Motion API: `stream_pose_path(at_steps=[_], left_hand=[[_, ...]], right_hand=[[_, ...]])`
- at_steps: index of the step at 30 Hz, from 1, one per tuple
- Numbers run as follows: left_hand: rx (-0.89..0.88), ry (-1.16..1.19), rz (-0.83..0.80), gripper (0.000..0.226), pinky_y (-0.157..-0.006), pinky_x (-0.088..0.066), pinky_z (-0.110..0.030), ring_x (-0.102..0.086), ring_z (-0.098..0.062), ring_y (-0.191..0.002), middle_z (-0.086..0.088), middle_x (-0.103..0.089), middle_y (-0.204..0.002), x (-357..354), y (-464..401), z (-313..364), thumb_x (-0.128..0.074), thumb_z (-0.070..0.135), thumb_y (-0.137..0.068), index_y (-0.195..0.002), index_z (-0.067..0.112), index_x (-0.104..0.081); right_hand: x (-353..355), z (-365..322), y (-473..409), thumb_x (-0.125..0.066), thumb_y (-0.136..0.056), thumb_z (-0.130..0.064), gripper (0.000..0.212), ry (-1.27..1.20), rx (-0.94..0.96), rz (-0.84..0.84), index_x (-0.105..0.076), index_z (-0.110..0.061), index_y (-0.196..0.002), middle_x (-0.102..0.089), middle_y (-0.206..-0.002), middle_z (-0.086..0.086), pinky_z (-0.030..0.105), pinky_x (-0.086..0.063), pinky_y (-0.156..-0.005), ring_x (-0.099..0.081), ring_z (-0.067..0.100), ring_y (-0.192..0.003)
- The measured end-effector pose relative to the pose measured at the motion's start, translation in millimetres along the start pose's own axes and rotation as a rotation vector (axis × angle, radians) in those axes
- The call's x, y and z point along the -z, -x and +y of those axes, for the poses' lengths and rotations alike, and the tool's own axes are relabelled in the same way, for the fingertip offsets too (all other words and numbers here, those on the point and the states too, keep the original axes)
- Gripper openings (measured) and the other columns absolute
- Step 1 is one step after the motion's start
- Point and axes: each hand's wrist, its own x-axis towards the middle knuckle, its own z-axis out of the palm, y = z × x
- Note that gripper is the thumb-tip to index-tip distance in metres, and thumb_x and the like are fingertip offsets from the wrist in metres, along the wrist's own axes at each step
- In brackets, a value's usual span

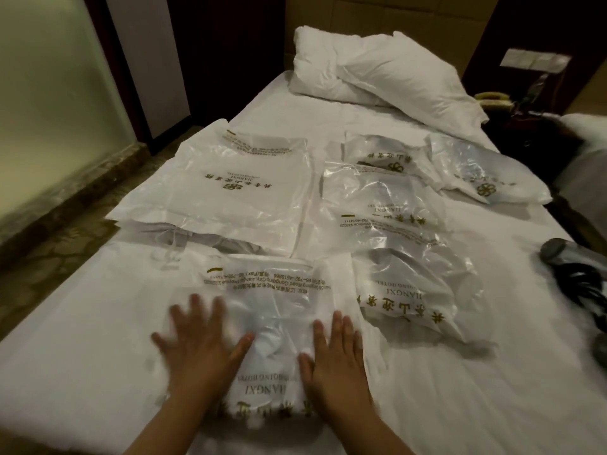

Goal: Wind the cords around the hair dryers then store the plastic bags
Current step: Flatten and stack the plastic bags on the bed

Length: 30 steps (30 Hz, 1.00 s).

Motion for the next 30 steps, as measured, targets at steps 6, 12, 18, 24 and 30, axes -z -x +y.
stream_pose_path(at_steps=[6, 12, 18, 24, 30], left_hand=[[0.484, 0.476, -0.041, 0.12, -0.1, -0.034, -0.052, -0.035, -0.047, -0.125, -0.03, -0.022, -0.142, 34.5, 15.4, 8.4, -0.076, 0.058, -0.066, -0.146, 0.002, -0.007], [0.593, 1.213, -0.284, 0.028, -0.079, -0.051, -0.043, -0.055, -0.036, -0.083, -0.029, -0.062, -0.1, 43.1, 24.0, -0.7, -0.068, 0.006, -0.082, -0.101, -0.011, -0.059], [0.486, 1.629, -0.521, 0.029, -0.05, -0.055, -0.042, -0.065, -0.039, -0.067, -0.024, -0.068, -0.076, 66.2, 60.3, -14.5, -0.042, -0.01, -0.088, -0.115, -0.003, -0.05], [0.328, 1.737, -0.441, 0.025, -0.041, -0.054, -0.034, -0.068, -0.027, -0.054, -0.017, -0.07, -0.066, 81.8, 85.9, -21.5, -0.039, -0.005, -0.092, -0.111, 0.004, -0.054], [0.125, 1.857, -0.587, 0.082, -0.051, -0.057, -0.044, -0.07, -0.036, -0.07, -0.024, -0.07, -0.085, 99.3, 63.5, 50.5, -0.084, 0.006, -0.042, -0.118, 0.002, -0.055]], right_hand=[[15.8, 15.2, 22.4, -0.046, -0.08, -0.063, 0.097, -0.183, -0.505, -0.089, 0.003, -0.018, -0.15, 0.008, -0.157, 0.013, 0.058, -0.02, -0.108, -0.006, 0.036, -0.142], [36.2, 3.0, 28.6, -0.067, -0.076, -0.043, 0.108, -0.687, -0.705, -0.138, 0.011, -0.022, -0.148, -0.029, -0.136, 0.017, 0.032, -0.041, -0.095, -0.049, 0.03, -0.117], [45.1, 4.6, 35.2, -0.062, -0.064, 0.0, 0.079, -1.398, -0.617, -0.106, -0.038, -0.02, -0.136, -0.059, -0.118, 0.008, 0.029, -0.053, -0.07, -0.06, 0.024, -0.099], [68.4, -3.8, 49.2, -0.043, -0.064, 0.018, 0.075, -2.06, -0.421, -0.194, -0.048, -0.022, -0.126, -0.06, -0.121, 0.014, 0.042, -0.057, -0.067, -0.06, 0.036, -0.105], [116.3, 54.7, 29.6, -0.053, -0.056, 0.014, 0.083, -2.106, -0.293, 0.096, -0.046, -0.017, -0.133, -0.062, -0.122, 0.012, 0.041, -0.055, -0.077, -0.061, 0.031, -0.106]])
